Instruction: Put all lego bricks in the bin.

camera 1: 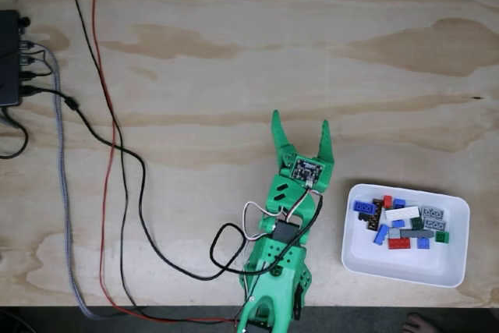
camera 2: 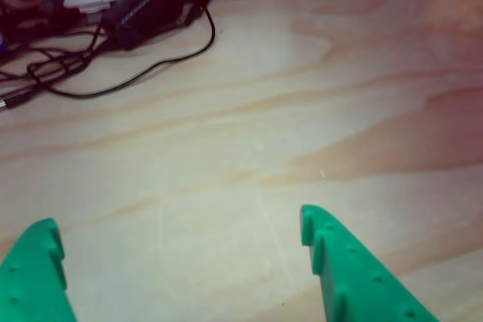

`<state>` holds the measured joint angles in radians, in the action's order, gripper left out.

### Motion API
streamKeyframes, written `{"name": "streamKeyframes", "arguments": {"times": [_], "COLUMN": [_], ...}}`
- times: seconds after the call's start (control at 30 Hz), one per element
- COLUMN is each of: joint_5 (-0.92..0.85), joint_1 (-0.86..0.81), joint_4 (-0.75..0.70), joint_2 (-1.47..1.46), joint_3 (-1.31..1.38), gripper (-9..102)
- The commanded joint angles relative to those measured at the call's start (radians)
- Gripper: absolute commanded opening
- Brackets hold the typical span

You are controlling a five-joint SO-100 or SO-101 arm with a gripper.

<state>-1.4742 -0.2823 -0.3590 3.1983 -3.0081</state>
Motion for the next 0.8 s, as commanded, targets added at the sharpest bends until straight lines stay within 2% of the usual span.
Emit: {"name": "streamKeyframes", "arguments": {"times": [0.0, 0.13, 0.27, 0.3, 0.37, 0.4, 0.47, 0.77], "joint_5": [0.023, -0.029, -0.049, 0.038, 0.0, 0.075, 0.117, 0.121], "joint_1": [-0.046, 0.035, 0.087, 0.086, 0.087, 0.101, 0.161, 0.198], "joint_4": [-0.431, -0.862, -1.088, -1.043, -1.017, -0.977, -0.969, -0.969], "joint_2": [0.175, 0.173, 0.173, 0.173, 0.172, 0.17, 0.172, 0.173], "joint_3": [0.121, 0.153, 0.048, 0.011, -0.071, -0.12, -0.138, -0.138], "gripper": [36, 36, 36, 36, 36, 36, 36, 36]}}
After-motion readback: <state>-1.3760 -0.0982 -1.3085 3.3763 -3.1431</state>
